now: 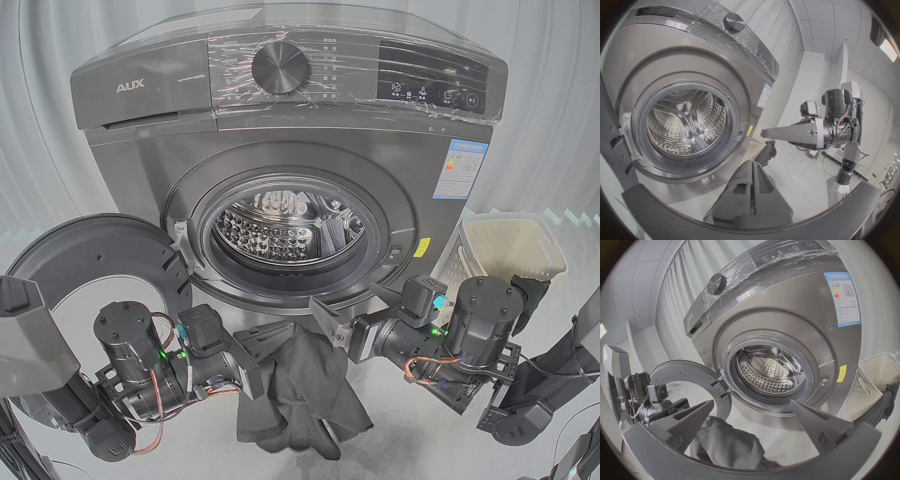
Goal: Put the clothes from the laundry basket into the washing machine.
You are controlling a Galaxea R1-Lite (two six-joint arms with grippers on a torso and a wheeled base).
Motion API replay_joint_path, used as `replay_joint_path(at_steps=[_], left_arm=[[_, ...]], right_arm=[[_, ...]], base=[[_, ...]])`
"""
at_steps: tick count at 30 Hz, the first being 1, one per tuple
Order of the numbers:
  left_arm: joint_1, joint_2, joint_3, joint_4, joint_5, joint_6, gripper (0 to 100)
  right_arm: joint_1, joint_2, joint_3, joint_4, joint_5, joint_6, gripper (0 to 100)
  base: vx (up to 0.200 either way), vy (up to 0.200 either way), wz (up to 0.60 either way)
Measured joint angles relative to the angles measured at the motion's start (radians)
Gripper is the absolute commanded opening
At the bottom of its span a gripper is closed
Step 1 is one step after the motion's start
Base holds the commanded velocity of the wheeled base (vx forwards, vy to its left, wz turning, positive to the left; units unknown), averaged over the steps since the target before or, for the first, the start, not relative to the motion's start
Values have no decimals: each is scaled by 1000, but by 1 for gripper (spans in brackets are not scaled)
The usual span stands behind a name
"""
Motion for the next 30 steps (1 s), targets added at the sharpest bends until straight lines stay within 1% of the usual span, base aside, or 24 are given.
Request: replay_joint_path(at_steps=[4, 8, 12, 14, 17, 25, 30], left_arm=[[25, -11, -5, 0, 30, -3, 0], [38, -21, -11, 0, 60, -1, 0], [41, -25, -22, 0, 91, 0, 0], [42, -27, -39, 0, 115, 0, 0], [42, -30, -58, -1, 130, 0, 0], [37, -32, -99, 0, 136, -2, 0], [37, -26, -128, 0, 160, -4, 0]], right_arm=[[-15, -20, 36, 6, 1, -16, 100], [-35, -34, 76, 6, 15, -39, 100], [-45, -39, 126, 5, 23, -47, 100], [-47, -38, 154, 5, 25, -50, 100], [-46, -36, 175, 4, 26, -52, 100], [-29, 0, 185, -8, 27, -56, 100], [-11, 44, 153, -18, 27, -64, 100]], base=[[0, 0, 0], [0, 0, 0], [0, 0, 0], [0, 0, 0], [0, 0, 0], [0, 0, 0], [0, 0, 0]])
